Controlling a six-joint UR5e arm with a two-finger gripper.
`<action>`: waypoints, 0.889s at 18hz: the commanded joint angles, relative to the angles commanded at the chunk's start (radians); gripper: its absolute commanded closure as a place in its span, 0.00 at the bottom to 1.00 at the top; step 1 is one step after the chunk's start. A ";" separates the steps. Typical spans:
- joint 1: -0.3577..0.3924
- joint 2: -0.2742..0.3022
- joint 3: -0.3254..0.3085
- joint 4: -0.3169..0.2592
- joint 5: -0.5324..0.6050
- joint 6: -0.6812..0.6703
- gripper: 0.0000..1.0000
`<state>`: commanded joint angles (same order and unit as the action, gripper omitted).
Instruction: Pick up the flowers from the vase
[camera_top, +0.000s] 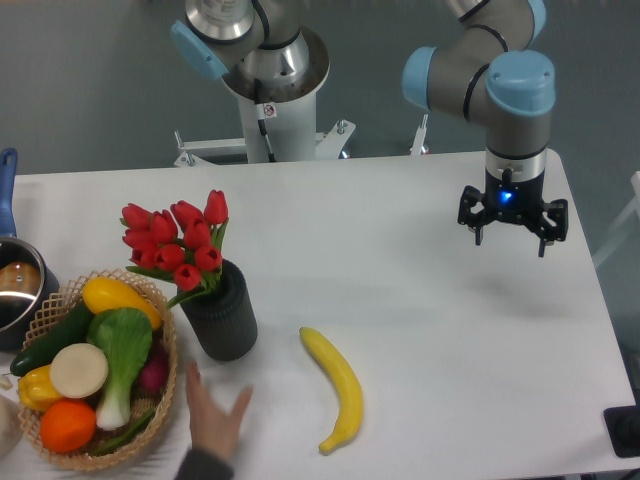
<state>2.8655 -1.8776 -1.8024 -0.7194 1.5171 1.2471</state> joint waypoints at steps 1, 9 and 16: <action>0.000 0.000 -0.002 0.000 0.000 0.000 0.00; -0.009 0.024 -0.028 0.005 -0.067 -0.107 0.00; -0.104 0.087 -0.101 0.008 -0.281 -0.185 0.00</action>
<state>2.7615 -1.7902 -1.9037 -0.7118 1.2364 1.0619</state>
